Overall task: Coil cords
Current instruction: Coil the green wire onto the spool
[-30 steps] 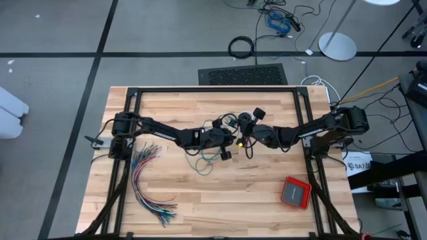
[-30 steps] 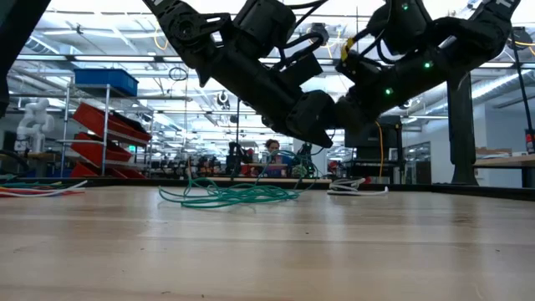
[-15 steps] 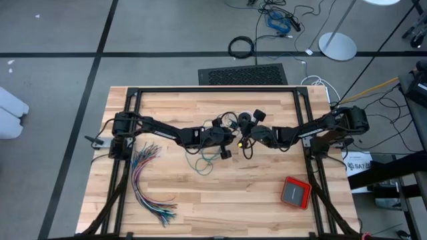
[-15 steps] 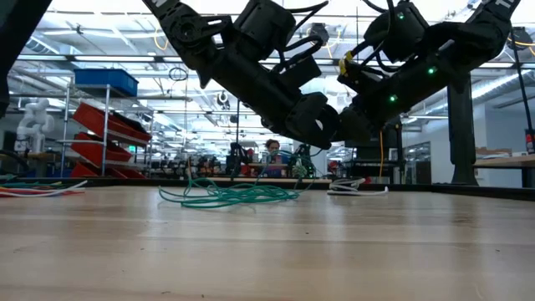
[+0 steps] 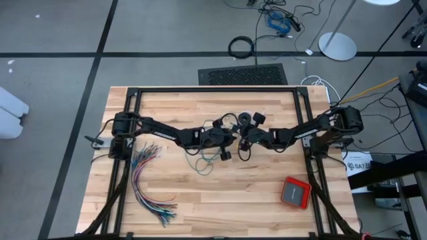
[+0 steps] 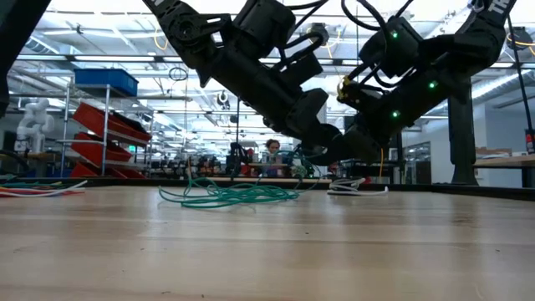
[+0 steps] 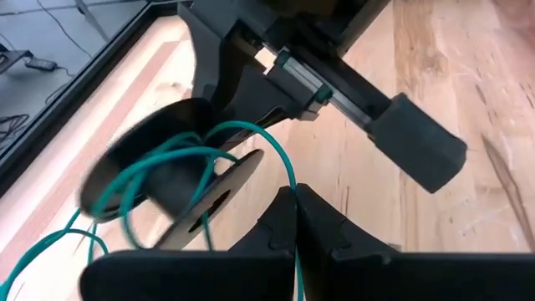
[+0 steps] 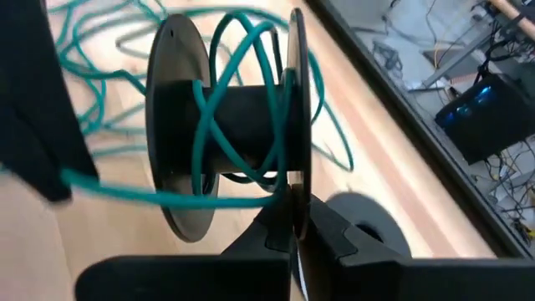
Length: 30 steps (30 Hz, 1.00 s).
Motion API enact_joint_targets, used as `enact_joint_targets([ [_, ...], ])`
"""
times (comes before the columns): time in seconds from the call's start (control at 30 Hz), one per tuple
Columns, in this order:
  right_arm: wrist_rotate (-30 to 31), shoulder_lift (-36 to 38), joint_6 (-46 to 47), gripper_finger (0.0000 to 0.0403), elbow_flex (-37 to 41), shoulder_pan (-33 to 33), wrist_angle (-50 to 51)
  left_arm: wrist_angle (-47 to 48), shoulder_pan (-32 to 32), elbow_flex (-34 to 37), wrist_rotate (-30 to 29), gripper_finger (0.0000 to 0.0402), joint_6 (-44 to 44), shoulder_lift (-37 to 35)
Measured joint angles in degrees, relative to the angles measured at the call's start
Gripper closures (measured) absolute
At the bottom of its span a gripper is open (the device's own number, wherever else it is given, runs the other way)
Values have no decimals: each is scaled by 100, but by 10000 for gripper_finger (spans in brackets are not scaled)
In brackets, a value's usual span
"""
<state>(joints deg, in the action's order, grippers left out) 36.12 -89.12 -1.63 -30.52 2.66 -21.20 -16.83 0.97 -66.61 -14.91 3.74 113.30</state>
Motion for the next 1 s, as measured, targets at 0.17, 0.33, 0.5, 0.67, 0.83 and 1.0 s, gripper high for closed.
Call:
enact_joint_targets([
  [0.17,3,0,253,403,24,-58,460,111,7,2,-105,402,134,-97],
  [0.33,4,2,476,403,238,-155,467,577,17,2,-493,402,414,-262],
  [0.5,5,8,551,403,281,-266,472,982,84,2,-623,402,419,-271],
  [0.67,68,57,603,403,281,-422,475,1239,175,52,-643,402,411,-271],
  [0.83,202,277,637,403,281,-569,538,1323,191,52,-663,401,418,-271],
  [1.0,423,692,657,403,281,-784,669,1262,285,52,-661,402,462,-271],
])
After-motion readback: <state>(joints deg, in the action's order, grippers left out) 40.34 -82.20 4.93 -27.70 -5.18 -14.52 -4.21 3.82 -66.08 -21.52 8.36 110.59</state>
